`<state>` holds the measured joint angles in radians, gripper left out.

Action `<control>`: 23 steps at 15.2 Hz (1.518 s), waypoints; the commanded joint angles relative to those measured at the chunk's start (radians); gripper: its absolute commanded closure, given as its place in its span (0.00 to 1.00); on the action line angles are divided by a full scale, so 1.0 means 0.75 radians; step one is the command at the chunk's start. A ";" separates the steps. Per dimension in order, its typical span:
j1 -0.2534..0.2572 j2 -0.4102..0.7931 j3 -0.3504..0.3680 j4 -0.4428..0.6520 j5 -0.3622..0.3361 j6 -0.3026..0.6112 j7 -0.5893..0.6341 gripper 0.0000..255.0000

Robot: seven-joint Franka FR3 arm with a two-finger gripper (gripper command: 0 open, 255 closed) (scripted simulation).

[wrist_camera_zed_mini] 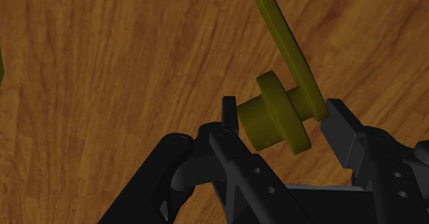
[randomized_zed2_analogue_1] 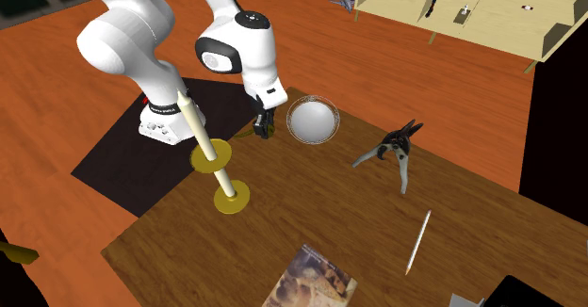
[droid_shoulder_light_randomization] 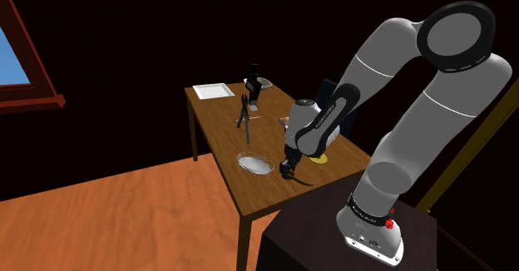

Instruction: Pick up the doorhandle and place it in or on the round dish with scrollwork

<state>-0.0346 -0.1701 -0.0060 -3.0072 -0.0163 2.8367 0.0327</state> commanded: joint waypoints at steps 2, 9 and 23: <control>0.000 0.000 0.000 0.000 0.000 0.000 0.000 1.00; 0.001 -0.065 0.000 -0.002 0.001 -0.063 -0.001 1.00; 0.004 -0.457 -0.001 0.040 0.006 -0.497 -0.005 1.00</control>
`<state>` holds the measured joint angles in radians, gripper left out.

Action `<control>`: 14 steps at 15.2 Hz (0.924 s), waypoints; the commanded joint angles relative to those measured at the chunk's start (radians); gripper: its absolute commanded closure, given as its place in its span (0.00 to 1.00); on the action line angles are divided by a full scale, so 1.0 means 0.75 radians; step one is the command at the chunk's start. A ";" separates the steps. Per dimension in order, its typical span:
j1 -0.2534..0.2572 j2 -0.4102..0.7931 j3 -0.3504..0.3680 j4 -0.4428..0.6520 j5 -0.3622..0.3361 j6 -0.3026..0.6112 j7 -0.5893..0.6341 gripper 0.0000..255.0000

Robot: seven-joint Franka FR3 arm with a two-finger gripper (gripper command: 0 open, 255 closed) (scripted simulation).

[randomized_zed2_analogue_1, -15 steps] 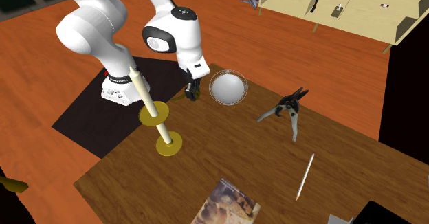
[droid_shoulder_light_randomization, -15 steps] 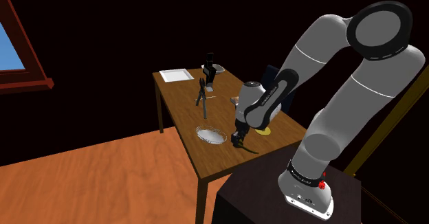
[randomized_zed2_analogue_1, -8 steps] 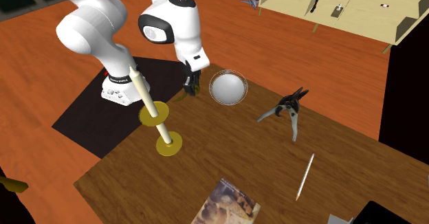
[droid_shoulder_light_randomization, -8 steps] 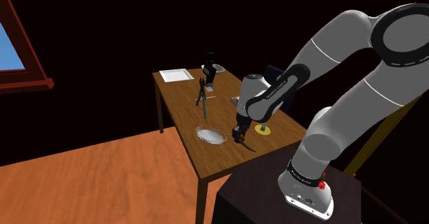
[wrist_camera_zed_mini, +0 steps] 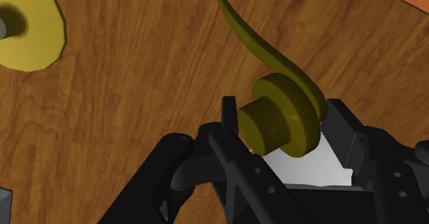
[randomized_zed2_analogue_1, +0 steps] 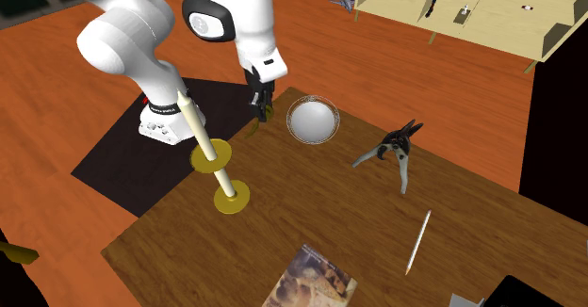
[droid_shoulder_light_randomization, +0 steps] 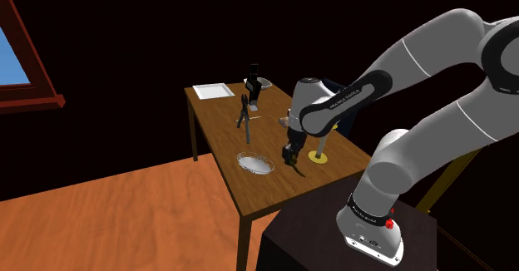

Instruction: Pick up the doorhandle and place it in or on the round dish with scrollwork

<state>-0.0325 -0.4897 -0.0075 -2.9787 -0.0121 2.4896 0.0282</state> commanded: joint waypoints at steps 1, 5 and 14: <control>0.001 -0.054 0.001 0.008 0.001 -0.063 0.001 1.00; 0.001 -0.137 0.001 0.039 0.002 -0.176 0.000 1.00; 0.069 0.221 0.093 0.381 0.047 -0.161 0.121 1.00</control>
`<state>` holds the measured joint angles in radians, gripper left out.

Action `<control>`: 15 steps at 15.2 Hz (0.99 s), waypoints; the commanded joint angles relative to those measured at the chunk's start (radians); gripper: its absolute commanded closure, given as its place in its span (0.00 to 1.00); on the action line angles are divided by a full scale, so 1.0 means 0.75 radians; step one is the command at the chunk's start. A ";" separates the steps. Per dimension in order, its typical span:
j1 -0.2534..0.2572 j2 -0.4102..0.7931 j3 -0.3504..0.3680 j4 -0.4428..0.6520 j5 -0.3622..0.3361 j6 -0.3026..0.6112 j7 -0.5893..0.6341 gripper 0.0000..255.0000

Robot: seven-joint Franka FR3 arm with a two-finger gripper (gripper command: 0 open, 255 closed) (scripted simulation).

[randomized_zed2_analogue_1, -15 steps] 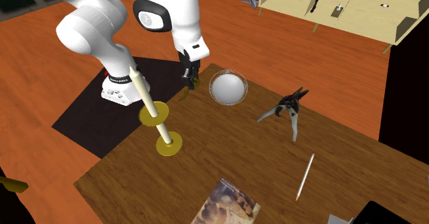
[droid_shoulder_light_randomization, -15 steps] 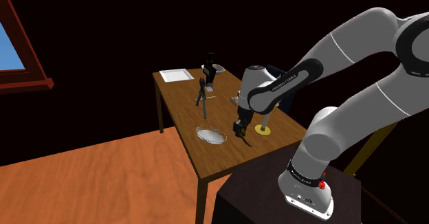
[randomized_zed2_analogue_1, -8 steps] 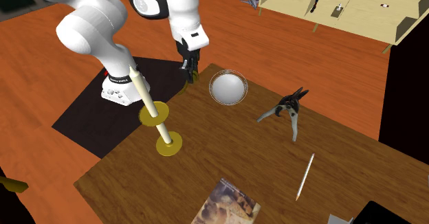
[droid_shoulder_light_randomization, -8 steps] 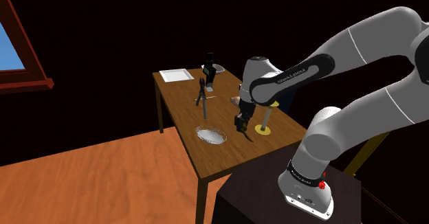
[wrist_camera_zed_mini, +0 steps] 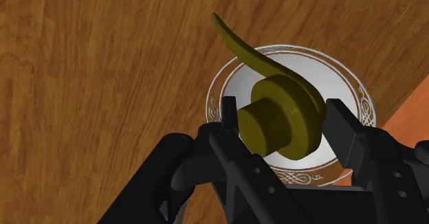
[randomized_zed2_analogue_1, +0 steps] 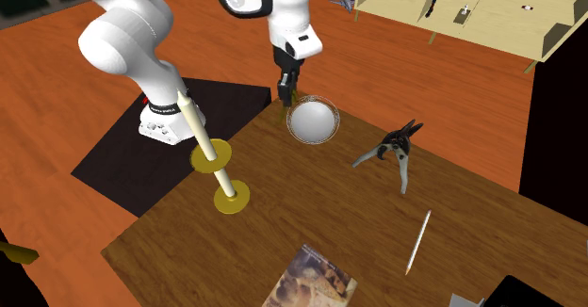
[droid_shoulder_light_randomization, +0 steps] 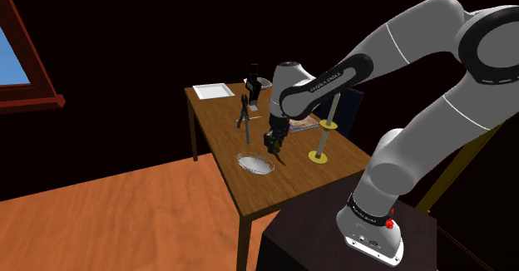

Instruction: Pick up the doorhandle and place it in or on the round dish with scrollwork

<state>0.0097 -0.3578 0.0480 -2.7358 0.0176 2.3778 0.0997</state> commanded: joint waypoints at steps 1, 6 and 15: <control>0.018 0.094 0.030 0.106 0.007 -0.012 0.042 1.00; 0.038 0.330 0.078 0.368 -0.009 -0.038 0.125 1.00; 0.047 0.518 0.093 0.448 -0.038 0.069 0.172 1.00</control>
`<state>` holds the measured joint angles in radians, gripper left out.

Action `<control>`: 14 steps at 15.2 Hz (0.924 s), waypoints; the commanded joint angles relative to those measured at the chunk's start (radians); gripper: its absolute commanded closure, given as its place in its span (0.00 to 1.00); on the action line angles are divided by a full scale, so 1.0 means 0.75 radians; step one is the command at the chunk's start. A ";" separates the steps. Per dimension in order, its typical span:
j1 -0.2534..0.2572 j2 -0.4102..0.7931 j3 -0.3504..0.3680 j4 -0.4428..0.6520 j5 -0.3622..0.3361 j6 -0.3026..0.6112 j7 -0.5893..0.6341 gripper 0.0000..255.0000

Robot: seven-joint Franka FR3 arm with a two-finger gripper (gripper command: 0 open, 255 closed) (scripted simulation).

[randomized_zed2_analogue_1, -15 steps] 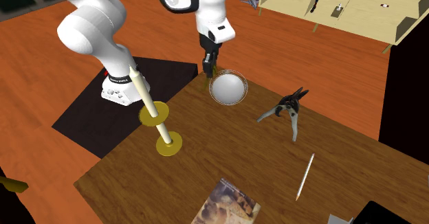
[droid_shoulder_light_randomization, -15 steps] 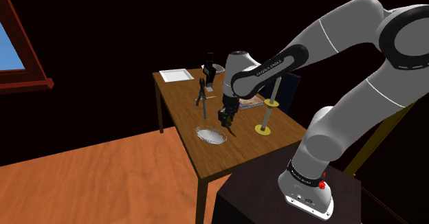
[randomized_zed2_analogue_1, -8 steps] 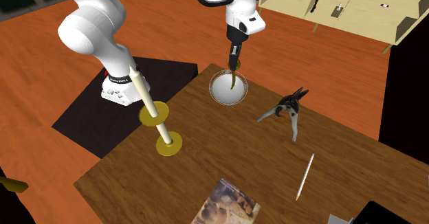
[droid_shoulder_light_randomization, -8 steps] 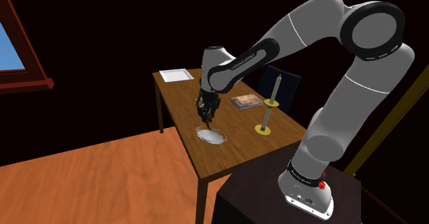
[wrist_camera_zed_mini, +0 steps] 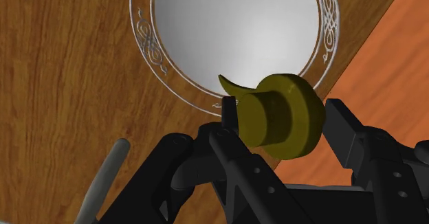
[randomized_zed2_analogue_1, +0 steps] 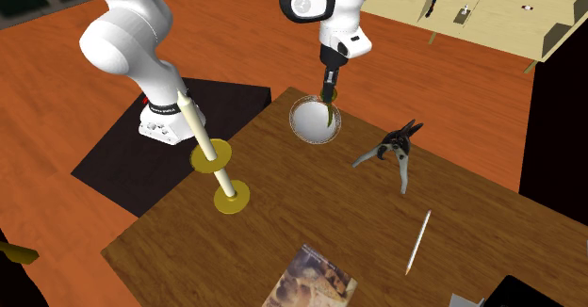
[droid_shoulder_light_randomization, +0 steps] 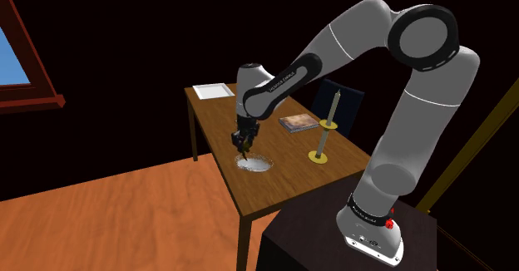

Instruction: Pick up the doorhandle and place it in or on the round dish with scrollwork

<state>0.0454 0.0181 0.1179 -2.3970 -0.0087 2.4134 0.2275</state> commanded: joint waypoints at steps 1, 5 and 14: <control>0.000 0.031 -0.001 -0.008 -0.006 0.040 0.004 1.00; 0.000 0.090 -0.002 -0.023 -0.019 0.112 0.013 1.00; -0.001 0.138 -0.002 -0.030 -0.030 0.167 0.021 1.00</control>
<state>0.0481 0.1166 0.1198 -2.4143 -0.0303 2.5394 0.2447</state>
